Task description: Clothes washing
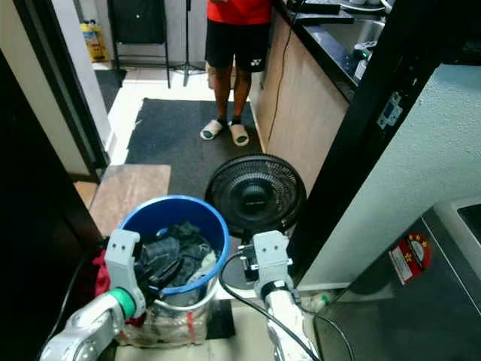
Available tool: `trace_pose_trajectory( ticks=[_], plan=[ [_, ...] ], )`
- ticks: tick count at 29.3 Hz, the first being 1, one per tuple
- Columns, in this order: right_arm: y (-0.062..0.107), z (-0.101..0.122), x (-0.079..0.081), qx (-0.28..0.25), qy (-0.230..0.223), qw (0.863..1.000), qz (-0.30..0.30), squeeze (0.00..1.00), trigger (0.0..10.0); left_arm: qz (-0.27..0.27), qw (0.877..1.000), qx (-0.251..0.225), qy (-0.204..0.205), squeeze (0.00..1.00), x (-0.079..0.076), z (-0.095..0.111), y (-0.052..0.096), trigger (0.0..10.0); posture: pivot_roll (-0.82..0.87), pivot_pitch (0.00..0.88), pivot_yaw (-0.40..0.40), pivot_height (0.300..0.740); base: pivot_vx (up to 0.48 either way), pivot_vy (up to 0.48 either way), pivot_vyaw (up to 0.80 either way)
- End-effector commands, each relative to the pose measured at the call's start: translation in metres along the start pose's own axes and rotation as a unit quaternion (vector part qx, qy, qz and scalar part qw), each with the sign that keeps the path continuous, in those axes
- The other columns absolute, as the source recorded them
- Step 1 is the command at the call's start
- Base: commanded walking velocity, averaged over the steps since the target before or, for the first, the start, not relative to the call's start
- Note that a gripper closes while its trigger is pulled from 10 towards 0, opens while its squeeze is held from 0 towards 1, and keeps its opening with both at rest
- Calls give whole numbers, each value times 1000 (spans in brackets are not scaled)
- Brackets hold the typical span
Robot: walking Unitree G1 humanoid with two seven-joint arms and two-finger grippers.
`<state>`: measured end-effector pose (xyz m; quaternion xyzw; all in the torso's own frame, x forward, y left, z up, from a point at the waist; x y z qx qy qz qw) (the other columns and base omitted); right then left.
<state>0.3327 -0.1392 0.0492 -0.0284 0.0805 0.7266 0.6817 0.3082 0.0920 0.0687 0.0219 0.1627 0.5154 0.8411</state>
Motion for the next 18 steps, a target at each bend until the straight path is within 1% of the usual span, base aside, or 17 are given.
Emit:
trace_pose_trajectory(
  ticks=[1,2,3,4,5,6,7,8,11,12,13,14,15,16,18],
  plan=[
    [4,-5,-3,9,0,1000,-3,0,10000,3,1000,8,-29,0,-2,-5,0,10000,-1,60,29,740,0,0,0],
    [4,-5,-3,9,0,1000,-3,0,10000,3,1000,8,-29,0,-2,-5,0,10000,-1,60,29,740,0,0,0],
    [7,-8,-5,12,0,1000,-8,0,10000,34,997,21,-62,0,2,-9,1,10000,-6,62,34,740,0,0,0],
    [7,-8,-5,12,0,1000,-8,0,10000,34,997,21,-62,0,2,-9,1,10000,-6,62,34,740,0,0,0],
    [9,-10,-5,13,0,1000,-10,0,10000,47,997,11,-65,0,3,-8,1,10000,-10,63,38,740,0,0,0],
    [11,-11,-5,14,-1,1000,-11,0,10000,53,997,-1,-55,0,4,-7,3,10000,-12,63,39,740,0,0,0],
    [11,-11,-5,14,-1,1000,-11,0,10000,53,997,-1,-55,0,4,-7,3,10000,-12,63,39,740,0,0,0],
    [12,-11,-4,14,-1,1000,-12,0,10000,40,999,1,-31,0,2,-8,2,10000,-14,63,42,740,0,0,0],
    [12,-11,-4,14,-1,1000,-12,0,10000,40,999,1,-31,0,2,-8,2,10000,-14,63,42,740,0,0,0],
    [12,-11,-4,14,-2,1000,-12,0,10000,47,998,3,-44,0,2,-10,-2,10000,-14,62,43,740,0,0,0],
    [12,-11,-4,14,-2,1000,-12,0,10000,47,998,3,-44,0,2,-10,-2,10000,-14,62,43,740,0,0,0],
    [12,-11,-3,13,-3,1000,-12,0,10000,52,998,15,-40,0,3,-14,-5,10000,-13,60,47,740,0,0,0],
    [12,-10,-3,12,-3,1000,-11,0,10000,54,997,22,-55,0,4,-17,-8,10000,-16,59,51,740,0,0,0],
    [12,-10,-3,12,-3,1000,-11,0,10000,54,997,22,-55,0,4,-17,-8,10000,-16,59,51,740,0,0,0],
    [9,-5,1,3,1,1000,-5,0,10000,57,993,32,-94,0,10,-22,-11,10000,-24,57,57,740,0,0,0]
  ],
)
Point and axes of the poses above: a point about 5 cm out from each wrist's last joint towards the gripper, its own y axis pointing back from the gripper into the wrist, its own z axis along the axis of the wrist's last joint, x = y × z, the point moved 4 cm from there along -y, pointing out of the wrist towards the gripper, and after that the axes turned 1 degree about -y, right-handed, at the moved point
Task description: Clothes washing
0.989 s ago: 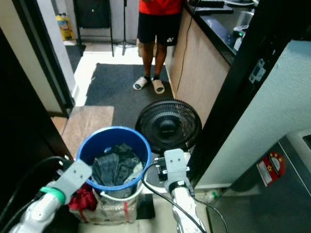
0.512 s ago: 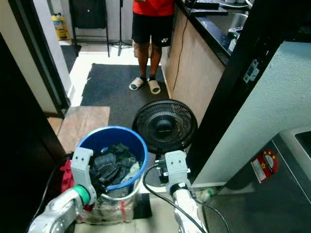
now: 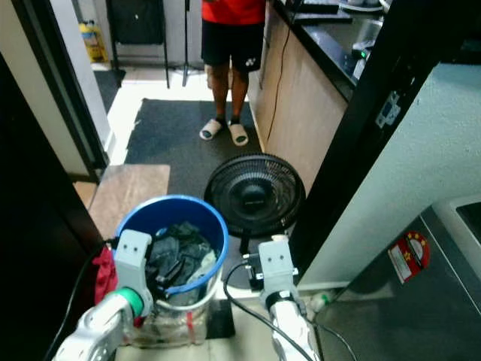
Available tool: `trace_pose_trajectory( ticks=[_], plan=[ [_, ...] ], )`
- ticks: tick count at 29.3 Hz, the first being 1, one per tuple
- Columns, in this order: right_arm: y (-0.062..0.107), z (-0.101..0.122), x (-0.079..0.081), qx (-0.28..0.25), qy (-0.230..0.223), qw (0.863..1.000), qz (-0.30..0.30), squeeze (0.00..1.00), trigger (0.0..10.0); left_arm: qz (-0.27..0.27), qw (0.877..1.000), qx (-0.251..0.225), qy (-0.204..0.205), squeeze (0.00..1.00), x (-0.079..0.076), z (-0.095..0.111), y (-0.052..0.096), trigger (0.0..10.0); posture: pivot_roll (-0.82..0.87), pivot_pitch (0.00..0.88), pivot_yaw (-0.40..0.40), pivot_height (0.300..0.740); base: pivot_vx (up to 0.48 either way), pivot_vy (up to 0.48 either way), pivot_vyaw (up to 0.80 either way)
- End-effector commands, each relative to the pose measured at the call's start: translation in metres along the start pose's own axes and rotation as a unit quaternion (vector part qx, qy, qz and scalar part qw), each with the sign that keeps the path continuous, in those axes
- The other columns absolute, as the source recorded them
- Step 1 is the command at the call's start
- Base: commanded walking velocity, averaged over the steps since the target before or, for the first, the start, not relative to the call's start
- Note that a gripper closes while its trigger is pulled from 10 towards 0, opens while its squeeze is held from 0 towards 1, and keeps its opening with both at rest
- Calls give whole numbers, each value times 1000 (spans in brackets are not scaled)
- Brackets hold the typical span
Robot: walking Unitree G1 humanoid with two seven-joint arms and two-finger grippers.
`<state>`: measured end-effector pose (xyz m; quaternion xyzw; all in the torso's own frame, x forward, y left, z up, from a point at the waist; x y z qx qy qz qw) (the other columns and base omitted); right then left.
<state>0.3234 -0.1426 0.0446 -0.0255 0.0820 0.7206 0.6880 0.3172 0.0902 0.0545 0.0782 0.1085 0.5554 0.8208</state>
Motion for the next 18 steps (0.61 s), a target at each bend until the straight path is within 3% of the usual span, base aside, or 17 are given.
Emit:
trace_pose_trajectory(
  ticks=[1,4,5,6,8,11,18],
  plan=[
    [0,3,5,-4,5,1000,6,0,10000,0,999,20,-40,0,4,-13,0,10000,-24,57,57,740,0,0,0],
    [1,5,7,-10,8,1000,10,0,10000,16,999,19,-45,0,9,-12,-2,10000,-28,54,57,740,0,0,0],
    [2,5,8,-10,8,1000,11,0,10000,23,998,12,-56,0,10,-10,-2,10000,-33,49,56,740,0,0,0],
    [3,5,8,-11,8,1000,13,0,10000,31,995,4,-93,0,11,-7,-2,10000,-34,48,55,740,0,0,0],
    [3,5,8,-11,8,1000,13,0,10000,31,995,4,-93,0,11,-7,-2,10000,-34,48,55,740,0,0,0],
    [5,3,6,-10,8,1000,16,0,10000,89,995,10,-45,0,25,-11,-1,10000,-35,37,51,740,0,0,0],
    [2,7,2,-14,3,1000,10,0,10000,142,989,23,-19,0,36,-18,-2,10000,-40,37,54,740,0,0,0]
  ],
)
Point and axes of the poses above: a point about 5 cm out from each wrist's last joint towards the gripper, its own y axis pointing back from the gripper into the wrist, its own z axis along the axis of the wrist's last joint, x = y × z, the point moved 4 cm from there along -y, pointing out of the wrist towards the gripper, and after that the axes turned 1 degree about -y, right-handed, at the moved point
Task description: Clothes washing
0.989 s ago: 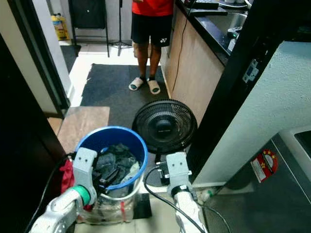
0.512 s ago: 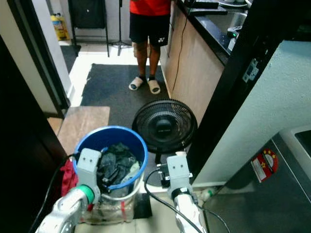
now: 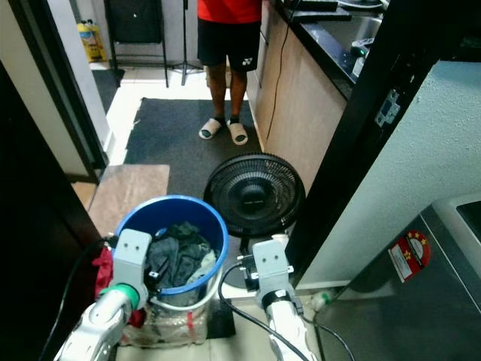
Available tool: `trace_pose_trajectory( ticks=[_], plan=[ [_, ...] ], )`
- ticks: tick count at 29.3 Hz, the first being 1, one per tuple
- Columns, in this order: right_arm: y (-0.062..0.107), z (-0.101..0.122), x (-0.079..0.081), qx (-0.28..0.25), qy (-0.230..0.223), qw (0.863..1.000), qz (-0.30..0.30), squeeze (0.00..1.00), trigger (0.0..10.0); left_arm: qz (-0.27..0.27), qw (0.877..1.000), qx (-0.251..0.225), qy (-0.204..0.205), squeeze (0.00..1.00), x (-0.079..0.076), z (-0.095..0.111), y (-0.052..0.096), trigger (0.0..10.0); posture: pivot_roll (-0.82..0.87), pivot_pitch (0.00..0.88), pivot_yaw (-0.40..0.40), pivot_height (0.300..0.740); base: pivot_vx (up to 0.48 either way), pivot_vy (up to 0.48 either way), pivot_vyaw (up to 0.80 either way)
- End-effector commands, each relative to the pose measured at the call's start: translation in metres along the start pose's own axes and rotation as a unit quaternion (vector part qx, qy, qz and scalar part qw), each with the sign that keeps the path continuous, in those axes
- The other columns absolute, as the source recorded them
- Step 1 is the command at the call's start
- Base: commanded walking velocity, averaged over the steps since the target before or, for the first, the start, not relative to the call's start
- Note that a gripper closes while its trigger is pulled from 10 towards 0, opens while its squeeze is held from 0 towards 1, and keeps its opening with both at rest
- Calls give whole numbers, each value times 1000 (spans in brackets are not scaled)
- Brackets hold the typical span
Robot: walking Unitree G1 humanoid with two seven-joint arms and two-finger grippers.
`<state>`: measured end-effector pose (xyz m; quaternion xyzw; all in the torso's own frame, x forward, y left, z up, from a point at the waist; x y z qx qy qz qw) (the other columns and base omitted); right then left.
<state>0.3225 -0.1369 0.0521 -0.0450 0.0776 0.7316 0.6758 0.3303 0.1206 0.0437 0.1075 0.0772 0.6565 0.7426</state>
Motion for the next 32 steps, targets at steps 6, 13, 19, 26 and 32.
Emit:
trace_pose_trajectory(
  ticks=[6,13,19,26,32],
  plan=[
    [-1,1,-1,2,-13,1000,-6,0,10000,-48,998,3,-42,0,-15,-3,-1,10000,-33,31,52,740,0,0,0],
    [-1,2,-3,2,-21,1000,-14,0,10000,-59,995,-19,-77,0,-23,4,-3,10000,-31,35,67,740,0,0,0],
    [-7,1,13,8,-28,1000,2,0,10000,-23,995,-24,-90,0,9,12,-11,10000,-10,17,43,740,0,0,0],
    [-10,4,-7,4,-2,1000,-3,0,10000,2,995,-20,-95,0,26,7,-8,10000,-6,32,21,740,0,0,0],
    [-5,-6,-19,17,6,1000,-11,0,10000,9,995,-17,-94,0,24,3,-6,10000,8,27,32,740,0,0,0]
  ],
)
Point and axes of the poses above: a point about 5 cm out from each wrist's last joint towards the gripper, its own y axis pointing back from the gripper into the wrist, its own z axis along the axis of the wrist's last joint, x = y × z, the point moved 4 cm from there along -y, pointing out of the wrist towards the gripper, and after that the axes turned 1 degree about -y, right-handed, at the moved point
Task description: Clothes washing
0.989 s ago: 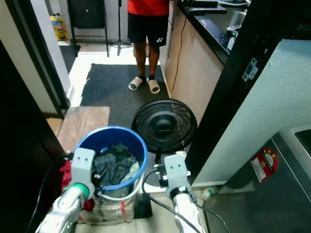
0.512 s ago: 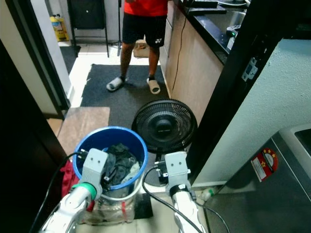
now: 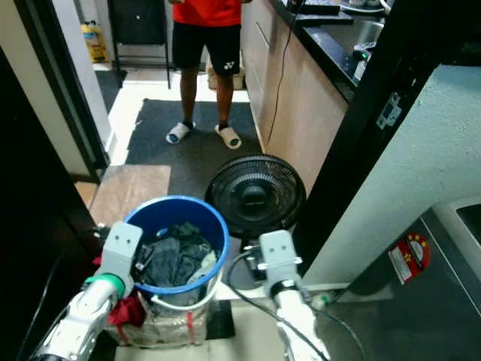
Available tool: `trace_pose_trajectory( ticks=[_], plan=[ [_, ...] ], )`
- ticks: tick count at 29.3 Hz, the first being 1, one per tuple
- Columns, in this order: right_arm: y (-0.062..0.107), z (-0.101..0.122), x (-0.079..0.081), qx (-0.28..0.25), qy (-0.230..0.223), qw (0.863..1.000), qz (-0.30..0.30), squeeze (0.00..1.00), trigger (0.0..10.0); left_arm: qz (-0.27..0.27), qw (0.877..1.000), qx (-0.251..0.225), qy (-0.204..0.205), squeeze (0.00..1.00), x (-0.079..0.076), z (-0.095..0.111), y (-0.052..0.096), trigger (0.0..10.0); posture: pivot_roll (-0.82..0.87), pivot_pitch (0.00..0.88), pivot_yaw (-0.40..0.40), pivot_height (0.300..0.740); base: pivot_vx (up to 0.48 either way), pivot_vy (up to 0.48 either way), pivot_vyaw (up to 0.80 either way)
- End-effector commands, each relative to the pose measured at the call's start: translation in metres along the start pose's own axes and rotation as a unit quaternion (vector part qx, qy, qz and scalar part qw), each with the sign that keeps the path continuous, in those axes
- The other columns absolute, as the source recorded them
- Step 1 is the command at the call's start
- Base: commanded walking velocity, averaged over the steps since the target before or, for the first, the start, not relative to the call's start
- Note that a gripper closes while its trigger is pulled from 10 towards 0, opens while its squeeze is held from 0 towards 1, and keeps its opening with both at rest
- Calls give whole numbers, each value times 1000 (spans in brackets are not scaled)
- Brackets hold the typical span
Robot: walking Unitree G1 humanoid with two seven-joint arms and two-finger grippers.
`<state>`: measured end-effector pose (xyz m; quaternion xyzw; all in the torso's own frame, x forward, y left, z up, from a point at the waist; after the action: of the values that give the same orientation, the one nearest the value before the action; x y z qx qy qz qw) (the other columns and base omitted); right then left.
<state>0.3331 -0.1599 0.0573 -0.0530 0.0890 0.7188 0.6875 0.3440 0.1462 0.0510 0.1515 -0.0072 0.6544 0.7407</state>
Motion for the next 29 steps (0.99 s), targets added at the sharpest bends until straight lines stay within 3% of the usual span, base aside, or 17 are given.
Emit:
trace_pose_trajectory(
  ticks=[1,4,8,16,20,29],
  plan=[
    [5,-9,7,12,-8,1000,6,0,10000,-8,1000,7,-3,0,-7,-7,3,10000,3,17,30,740,0,0,0],
    [3,-4,13,6,-22,1000,-3,0,10000,-22,1000,9,-5,0,-14,-9,3,10000,-7,0,35,740,0,0,0],
    [-1,8,33,-12,-37,999,6,0,10000,-31,999,6,-6,0,-22,-7,-2,10000,-13,0,47,740,0,0,0],
    [-1,9,27,-15,-35,999,5,0,10000,-33,999,5,-12,0,-24,-5,-4,10000,-23,0,57,740,0,0,0],
    [-4,9,14,-14,-41,999,-19,0,10000,-39,999,7,-22,0,-25,-7,-3,10000,-25,0,65,740,0,0,0],
    [8,-3,19,-3,-35,999,-9,0,10000,-35,999,28,-31,0,-18,-25,4,10000,-27,0,69,740,0,0,0]
  ],
)
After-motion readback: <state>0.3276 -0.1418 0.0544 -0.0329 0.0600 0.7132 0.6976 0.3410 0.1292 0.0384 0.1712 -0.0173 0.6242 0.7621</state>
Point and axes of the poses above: a point about 5 cm out from each wrist's last joint towards the gripper, its own y axis pointing back from the gripper into the wrist, its own z axis along the axis of the wrist's last joint, x = y × z, the point moved 4 cm from there along -y, pointing out of the wrist towards the gripper, and after that the axes turned 1 degree about -y, right-handed, at the moved point
